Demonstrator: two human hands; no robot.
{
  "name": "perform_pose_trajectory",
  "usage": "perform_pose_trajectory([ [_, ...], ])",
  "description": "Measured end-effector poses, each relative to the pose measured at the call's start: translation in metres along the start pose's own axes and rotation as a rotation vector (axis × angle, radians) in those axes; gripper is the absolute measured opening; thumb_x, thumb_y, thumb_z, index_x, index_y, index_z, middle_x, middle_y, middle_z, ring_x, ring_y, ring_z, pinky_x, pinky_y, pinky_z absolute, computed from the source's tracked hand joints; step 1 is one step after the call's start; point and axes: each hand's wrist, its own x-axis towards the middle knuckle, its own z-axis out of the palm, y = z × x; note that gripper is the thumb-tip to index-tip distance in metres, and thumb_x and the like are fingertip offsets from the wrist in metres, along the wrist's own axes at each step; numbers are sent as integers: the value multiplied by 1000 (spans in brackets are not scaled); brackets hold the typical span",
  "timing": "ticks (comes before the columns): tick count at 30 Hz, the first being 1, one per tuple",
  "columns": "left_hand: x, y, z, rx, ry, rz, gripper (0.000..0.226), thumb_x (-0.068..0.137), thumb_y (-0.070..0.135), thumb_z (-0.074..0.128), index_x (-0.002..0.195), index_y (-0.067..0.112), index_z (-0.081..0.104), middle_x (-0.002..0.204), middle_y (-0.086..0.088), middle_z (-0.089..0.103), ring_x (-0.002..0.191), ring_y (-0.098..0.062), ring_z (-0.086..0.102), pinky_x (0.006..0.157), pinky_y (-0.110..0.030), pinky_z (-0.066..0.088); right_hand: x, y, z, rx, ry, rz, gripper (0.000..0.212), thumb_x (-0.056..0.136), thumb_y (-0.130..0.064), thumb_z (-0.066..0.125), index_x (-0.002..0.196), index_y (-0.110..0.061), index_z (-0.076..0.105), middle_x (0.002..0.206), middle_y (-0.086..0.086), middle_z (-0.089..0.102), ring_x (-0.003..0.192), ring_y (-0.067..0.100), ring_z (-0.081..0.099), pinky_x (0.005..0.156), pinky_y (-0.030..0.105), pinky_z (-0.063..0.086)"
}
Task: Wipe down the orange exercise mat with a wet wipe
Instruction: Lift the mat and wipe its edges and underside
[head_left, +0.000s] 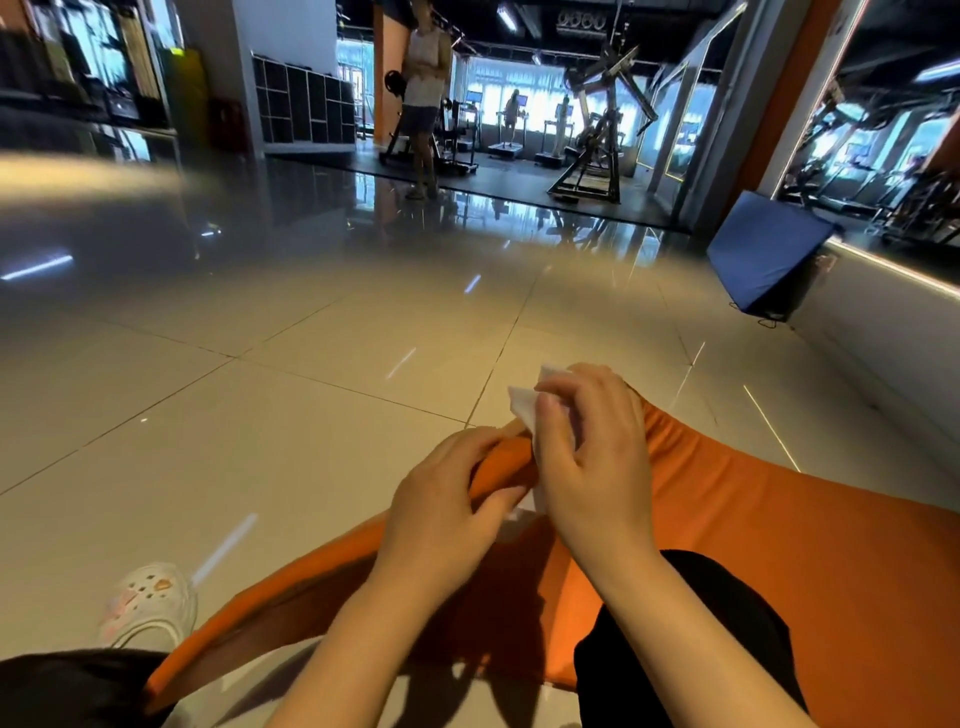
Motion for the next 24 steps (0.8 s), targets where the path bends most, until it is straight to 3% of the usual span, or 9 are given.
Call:
perform_pose_trajectory([
  [3, 2, 14, 15, 0, 51, 38, 41, 80, 34, 63, 121, 34, 62, 110, 21, 66, 98, 3, 59, 81, -14, 46, -2, 1, -12, 77, -1, 10, 18, 97, -21, 48, 98, -17, 65, 101, -12, 62, 101, 14, 58, 87, 29, 44],
  [8, -3, 16, 12, 85, 4, 23, 33, 90, 34, 66, 122, 33, 61, 110, 19, 66, 97, 0, 61, 82, -21, 48, -9, 17, -26, 210, -88, 90, 29, 98, -40, 38, 116, -38, 59, 118, -29, 59, 117, -3, 52, 93, 12, 40],
  [10, -2, 19, 4, 151, -30, 10, 31, 92, 34, 63, 123, 31, 59, 109, 17, 66, 98, -5, 62, 81, -24, 49, -14, 24, -30, 283, -195, 117, 36, 99, -44, 34, 127, -40, 55, 131, -27, 55, 128, -4, 45, 106, 20, 37],
  [12, -2, 24, -3, 224, -100, 10, 37, 95, 32, 61, 131, 35, 53, 117, 18, 64, 104, -7, 61, 80, -16, 44, -18, 30, -31, 299, -281, 132, 44, 99, -48, 30, 138, -38, 48, 144, -27, 45, 138, -5, 33, 116, 31, 30],
  [14, -3, 28, -7, 292, -144, 18, 47, 97, 31, 58, 141, 39, 44, 123, 19, 60, 107, -6, 58, 79, -11, 38, -19, 32, -30, 293, -317, 149, 48, 99, -51, 28, 143, -38, 42, 148, -29, 37, 142, -6, 25, 120, 40, 24],
  [17, -4, 25, -18, 297, -114, 44, 45, 96, 31, 59, 138, 42, 44, 116, 16, 65, 94, -6, 60, 75, -16, 41, -12, 34, -23, 258, -350, 195, 54, 96, -57, 22, 143, -39, 41, 150, -26, 36, 141, -10, 21, 121, 43, 21],
  [21, -7, 9, -39, 189, -65, 3, 31, 95, 35, 58, 119, 52, 46, 102, 21, 68, 88, -5, 64, 75, -24, 49, -5, 27, 1, 239, -380, 242, 54, 97, -57, 21, 143, -39, 42, 151, -24, 34, 139, -17, 13, 123, 35, 14],
  [24, -6, -6, -45, 132, 39, -16, 26, 88, 39, 56, 108, 52, 46, 103, 31, 61, 95, 4, 60, 78, -21, 49, -9, 3, 25, 257, -381, 245, 45, 98, -48, 22, 138, -42, 40, 147, -27, 32, 138, -18, 9, 119, 16, 7],
])
